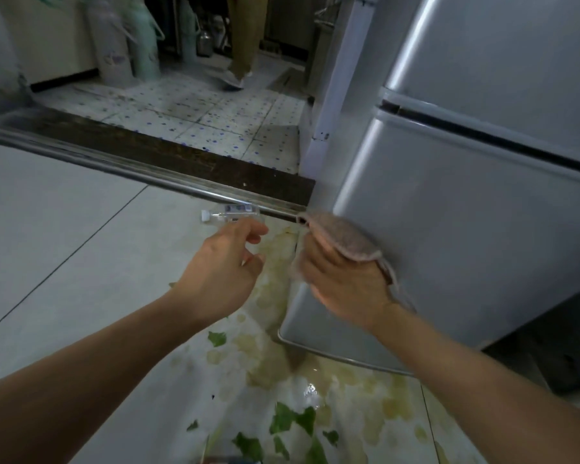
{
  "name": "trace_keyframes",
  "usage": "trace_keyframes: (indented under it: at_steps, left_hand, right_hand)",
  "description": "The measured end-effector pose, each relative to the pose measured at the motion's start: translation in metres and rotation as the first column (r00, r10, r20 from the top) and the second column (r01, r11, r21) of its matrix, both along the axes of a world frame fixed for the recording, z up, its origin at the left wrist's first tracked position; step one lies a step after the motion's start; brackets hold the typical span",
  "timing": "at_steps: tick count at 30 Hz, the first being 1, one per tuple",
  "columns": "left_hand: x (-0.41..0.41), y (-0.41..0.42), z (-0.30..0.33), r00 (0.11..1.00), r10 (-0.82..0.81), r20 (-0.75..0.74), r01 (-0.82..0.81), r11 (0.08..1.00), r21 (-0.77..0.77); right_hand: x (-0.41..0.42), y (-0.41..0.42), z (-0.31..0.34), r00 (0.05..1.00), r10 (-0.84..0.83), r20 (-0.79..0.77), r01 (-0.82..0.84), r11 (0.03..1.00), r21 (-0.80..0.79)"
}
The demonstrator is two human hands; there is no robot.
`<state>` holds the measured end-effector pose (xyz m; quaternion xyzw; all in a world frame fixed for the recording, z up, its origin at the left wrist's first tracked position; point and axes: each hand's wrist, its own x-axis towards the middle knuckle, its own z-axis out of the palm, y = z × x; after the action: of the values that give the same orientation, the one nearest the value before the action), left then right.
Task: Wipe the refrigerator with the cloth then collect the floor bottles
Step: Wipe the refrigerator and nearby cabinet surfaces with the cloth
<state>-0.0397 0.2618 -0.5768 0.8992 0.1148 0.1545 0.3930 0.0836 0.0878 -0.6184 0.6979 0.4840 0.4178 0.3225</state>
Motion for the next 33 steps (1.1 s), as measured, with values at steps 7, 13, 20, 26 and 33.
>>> trace_keyframes:
  at_steps: [7,13,20,26,33]
  left_hand:
    - [-0.010,-0.009,0.002,0.999,-0.048,-0.007,0.049,0.997,0.058]
    - [0.007,-0.027,-0.011,0.998,-0.056,-0.021,0.057,0.995,0.082]
    - [0.044,-0.062,-0.036,0.998,-0.032,-0.061,0.034,0.999,0.034]
    - [0.053,-0.079,-0.039,0.996,0.079,-0.039,-0.075,0.993,0.091]
    - [0.056,-0.079,-0.038,0.988,0.126,-0.088,-0.115,0.987,0.116]
  right_hand:
    - [-0.018,-0.026,-0.041,0.939,-0.159,-0.305,0.048,0.938,-0.342]
    - [0.004,-0.067,0.040,0.964,0.159,-0.214,-0.097,0.956,0.276]
    - [0.012,-0.085,-0.018,0.972,0.194,-0.135,-0.123,0.904,0.410]
    - [-0.001,-0.127,-0.080,0.802,-0.078,-0.593,0.087,0.996,-0.013]
    - [0.014,-0.150,-0.012,0.912,0.135,-0.387,-0.023,0.960,0.281]
